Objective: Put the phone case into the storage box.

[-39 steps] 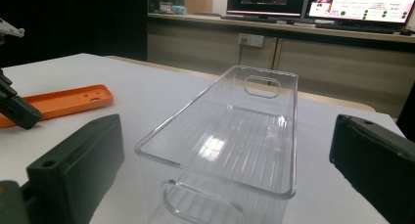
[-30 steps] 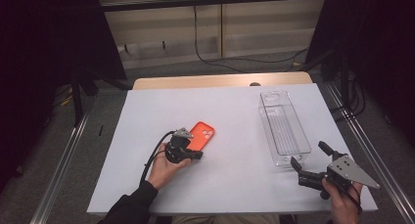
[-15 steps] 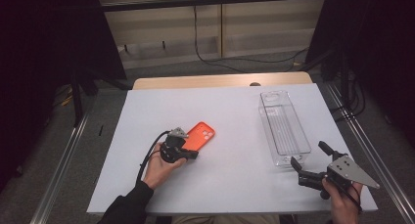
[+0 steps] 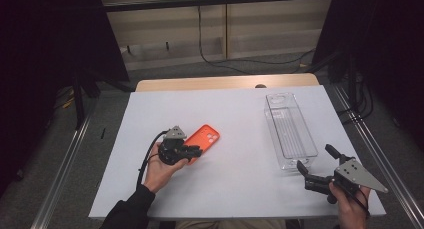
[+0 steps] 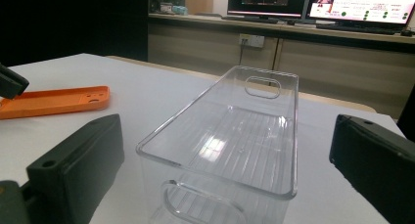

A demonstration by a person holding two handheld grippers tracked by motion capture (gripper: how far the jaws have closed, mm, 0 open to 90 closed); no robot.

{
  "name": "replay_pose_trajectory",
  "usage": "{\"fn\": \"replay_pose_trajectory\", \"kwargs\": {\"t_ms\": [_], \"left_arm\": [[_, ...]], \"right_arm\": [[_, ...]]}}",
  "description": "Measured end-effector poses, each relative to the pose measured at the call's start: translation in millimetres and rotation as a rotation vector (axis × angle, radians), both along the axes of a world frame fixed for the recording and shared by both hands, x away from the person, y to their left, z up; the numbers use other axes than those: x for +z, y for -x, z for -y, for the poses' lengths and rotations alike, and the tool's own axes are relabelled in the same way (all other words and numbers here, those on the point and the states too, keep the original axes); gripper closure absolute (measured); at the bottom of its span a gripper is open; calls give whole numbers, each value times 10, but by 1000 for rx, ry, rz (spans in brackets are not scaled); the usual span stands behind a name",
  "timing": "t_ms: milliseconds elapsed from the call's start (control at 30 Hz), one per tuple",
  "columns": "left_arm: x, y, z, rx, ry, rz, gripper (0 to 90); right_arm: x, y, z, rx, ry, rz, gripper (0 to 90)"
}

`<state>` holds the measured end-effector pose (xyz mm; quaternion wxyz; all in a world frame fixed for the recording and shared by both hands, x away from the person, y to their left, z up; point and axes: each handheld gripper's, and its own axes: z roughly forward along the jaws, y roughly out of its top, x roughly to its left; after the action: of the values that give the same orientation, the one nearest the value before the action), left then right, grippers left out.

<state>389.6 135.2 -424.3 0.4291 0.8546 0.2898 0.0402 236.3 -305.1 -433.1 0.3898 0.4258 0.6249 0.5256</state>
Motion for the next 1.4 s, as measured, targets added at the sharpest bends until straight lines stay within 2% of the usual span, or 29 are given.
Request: {"fn": "replay_pose_trajectory", "kwargs": {"t_ms": [133, 200, 367, 400, 433, 467, 567, 633, 667, 700, 800, 933, 1033, 1100, 1167, 1200, 1267, 1400], "left_arm": [[34, 24, -3, 29, 0, 23, 651], [42, 29, -5, 36, 1, 31, 538], [70, 31, -28, 62, 14, 60, 387], [85, 30, -44, 84, 22, 79, 339], [85, 30, -44, 84, 22, 79, 291], [100, 28, -62, 101, 25, 108, 253], [117, 20, -96, 118, 46, 129, 171], [128, 16, -110, 123, 46, 132, 105], [143, 13, -137, 125, 59, 117, 105], [150, 10, -160, 102, 69, 108, 39], [194, 6, -200, 146, 66, 138, 62], [224, -36, -287, 147, 92, 126, 68], [233, -76, -339, 159, 79, 137, 70], [234, -110, -376, 169, 87, 121, 70], [225, -153, -411, 155, 89, 89, 70], [219, -176, -428, 152, 72, 63, 71], [197, -212, -433, 151, 23, 64, 73], [205, -237, -428, 136, -10, 43, 83]], "right_arm": [[0, 0, -2, 0, 0, 0, 0], [-1, 0, 0, -1, 1, -1, 0], [-1, 1, -4, 2, -1, -1, 0], [0, 1, -4, 2, -1, 0, 0], [0, 0, -3, 2, -1, 0, 0], [0, 0, -2, 1, -1, -1, 0], [2, 1, -2, -2, -2, 4, 0], [3, 2, -2, -2, -1, 4, 0], [3, 2, -2, -1, -2, 4, 0], [2, 2, -4, 0, -2, 4, 0], [3, 2, -3, 0, -1, 5, 0], [3, 2, -4, 0, 0, 5, 0], [2, 1, -7, 1, -2, 2, 0], [2, 0, -6, 4, -2, 2, 0], [2, 1, -5, 1, -2, 3, 0], [2, 0, -4, 3, -2, 3, 0], [2, -2, -3, 3, 0, 1, 0], [4, 1, -4, 1, -2, 4, 0]]}}
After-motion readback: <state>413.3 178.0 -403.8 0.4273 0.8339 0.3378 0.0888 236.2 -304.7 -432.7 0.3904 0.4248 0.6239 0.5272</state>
